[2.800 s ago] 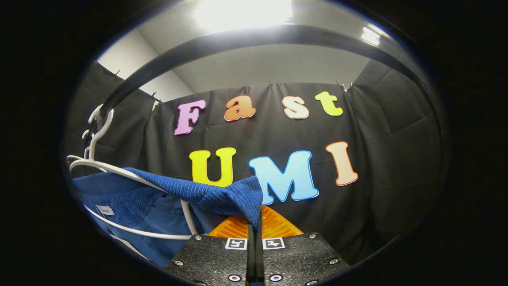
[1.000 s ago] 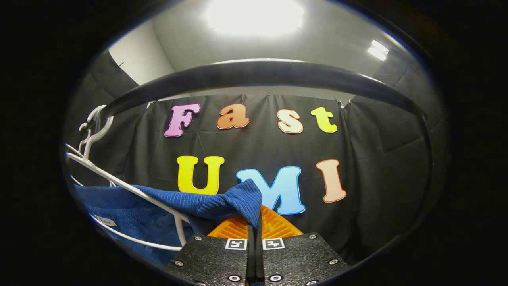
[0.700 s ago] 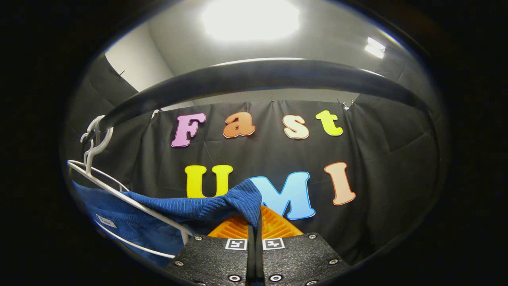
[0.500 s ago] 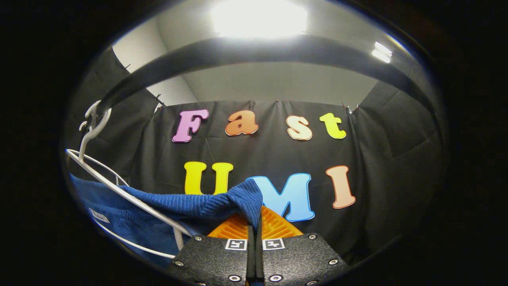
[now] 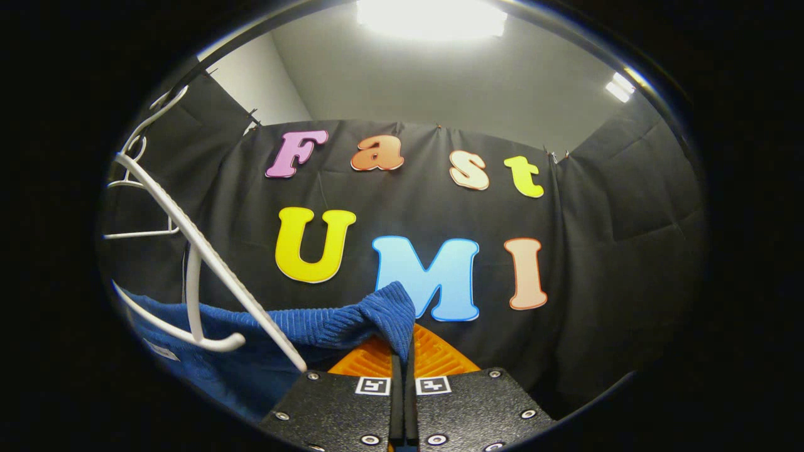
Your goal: Grasp the clothes on the hanger with both hands and then place them into the laundry hamper below.
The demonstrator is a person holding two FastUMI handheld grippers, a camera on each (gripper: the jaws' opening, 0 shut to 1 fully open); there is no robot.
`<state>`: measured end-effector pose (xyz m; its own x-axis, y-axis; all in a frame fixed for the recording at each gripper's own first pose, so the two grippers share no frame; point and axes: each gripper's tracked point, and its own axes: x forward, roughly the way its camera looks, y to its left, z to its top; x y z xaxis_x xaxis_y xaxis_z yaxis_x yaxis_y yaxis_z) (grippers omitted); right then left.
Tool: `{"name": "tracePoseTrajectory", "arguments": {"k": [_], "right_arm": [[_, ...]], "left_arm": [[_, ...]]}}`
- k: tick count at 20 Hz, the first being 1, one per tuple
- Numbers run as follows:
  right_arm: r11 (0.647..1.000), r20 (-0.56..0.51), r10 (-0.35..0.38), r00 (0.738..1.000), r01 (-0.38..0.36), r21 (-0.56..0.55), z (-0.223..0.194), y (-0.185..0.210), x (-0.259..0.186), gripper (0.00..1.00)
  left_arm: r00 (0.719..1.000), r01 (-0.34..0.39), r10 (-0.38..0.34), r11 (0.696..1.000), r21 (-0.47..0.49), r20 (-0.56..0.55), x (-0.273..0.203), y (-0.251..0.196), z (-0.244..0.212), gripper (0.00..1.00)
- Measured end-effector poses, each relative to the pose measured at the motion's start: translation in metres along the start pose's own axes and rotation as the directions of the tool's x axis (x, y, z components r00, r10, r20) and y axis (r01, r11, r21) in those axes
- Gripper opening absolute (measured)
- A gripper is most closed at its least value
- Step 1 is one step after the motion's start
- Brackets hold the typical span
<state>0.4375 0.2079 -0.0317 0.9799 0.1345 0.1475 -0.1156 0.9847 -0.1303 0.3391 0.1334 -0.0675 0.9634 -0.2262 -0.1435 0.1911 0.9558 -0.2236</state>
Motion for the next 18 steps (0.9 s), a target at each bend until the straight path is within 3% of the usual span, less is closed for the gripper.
{"name": "tracePoseTrajectory", "arguments": {"k": [6, 9, 15, 18], "right_arm": [[1.0, -0.083, -0.009, 0.997, 0.011, 0.016, -0.034, -0.013, -0.042, 0.0], [0.998, -0.149, 0.013, 0.989, -0.004, 0.059, -0.054, -0.016, -0.073, 0.0], [0.983, -0.25, 0.144, 0.957, -0.11, 0.146, -0.086, -0.013, -0.138, 0.0], [0.972, -0.286, 0.209, 0.935, -0.167, 0.164, -0.092, -0.009, -0.168, 0.0]], "left_arm": [[0.997, -0.068, 0.069, 0.997, 0.019, -0.035, -0.003, -0.011, -0.043, 0.05], [0.994, -0.096, 0.096, 0.995, 0.018, -0.044, -0.027, -0.026, -0.053, 0.05], [0.975, -0.202, 0.205, 0.979, 0.039, -0.087, -0.086, -0.034, -0.072, 0.05], [0.97, -0.23, 0.234, 0.971, 0.063, -0.063, -0.109, -0.066, -0.055, 0.05]]}}
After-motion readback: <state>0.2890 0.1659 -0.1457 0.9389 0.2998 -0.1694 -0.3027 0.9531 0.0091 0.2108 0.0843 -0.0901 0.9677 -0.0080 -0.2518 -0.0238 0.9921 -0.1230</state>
